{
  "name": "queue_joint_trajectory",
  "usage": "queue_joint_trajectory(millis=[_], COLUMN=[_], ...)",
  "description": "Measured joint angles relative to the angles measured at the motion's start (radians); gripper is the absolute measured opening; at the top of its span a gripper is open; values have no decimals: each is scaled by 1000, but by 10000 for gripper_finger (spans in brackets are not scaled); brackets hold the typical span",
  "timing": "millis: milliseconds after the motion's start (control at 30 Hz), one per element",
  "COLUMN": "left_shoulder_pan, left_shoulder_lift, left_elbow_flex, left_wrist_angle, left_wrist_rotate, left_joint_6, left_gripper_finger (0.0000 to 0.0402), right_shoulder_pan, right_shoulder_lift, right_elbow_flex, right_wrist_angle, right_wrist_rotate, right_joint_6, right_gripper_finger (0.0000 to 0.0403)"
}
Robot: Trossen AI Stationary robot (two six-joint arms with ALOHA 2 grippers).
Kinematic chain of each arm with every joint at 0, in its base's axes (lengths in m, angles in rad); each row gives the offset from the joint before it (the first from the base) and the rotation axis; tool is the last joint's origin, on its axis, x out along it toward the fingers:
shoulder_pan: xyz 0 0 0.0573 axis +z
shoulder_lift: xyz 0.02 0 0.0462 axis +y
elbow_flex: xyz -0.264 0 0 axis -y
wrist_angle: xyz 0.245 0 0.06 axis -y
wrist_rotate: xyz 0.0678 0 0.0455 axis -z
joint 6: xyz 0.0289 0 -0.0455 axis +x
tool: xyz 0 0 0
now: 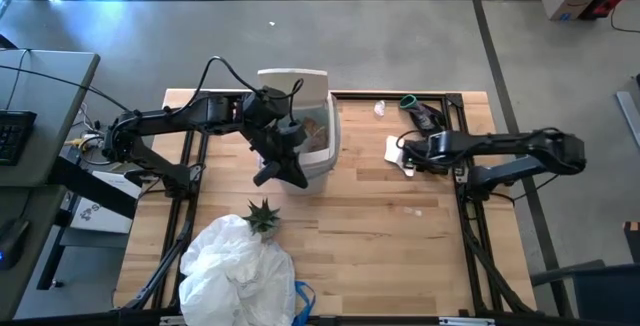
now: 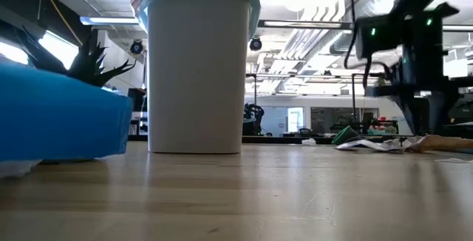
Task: Place trash/remove bag and relplace
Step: Put the brown napkin into the trash bin
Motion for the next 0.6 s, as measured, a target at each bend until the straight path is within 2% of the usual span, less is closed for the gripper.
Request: queue_joint_trajectory(millis=[133, 333, 600], left_shoulder_pan=[0, -1, -1], left_shoulder_lift=[-2, -4, -4], left_elbow_flex=[0, 0, 0], left_wrist_angle=[-24, -47, -51], left_wrist_rotate=[-1, -2, -1], left_joint_6=[1, 14, 16], left_gripper_finger=[0, 0, 0], right_shoulder_pan=[-18, -46, -127], right_shoulder_lift=[66, 71, 71], right_elbow_flex=[-2, 43, 41], right_wrist_angle=[51, 86, 93], right_wrist_rotate=[16, 140, 103], right_joint_6=[40, -9, -85], right_gripper_finger=[121, 121, 121])
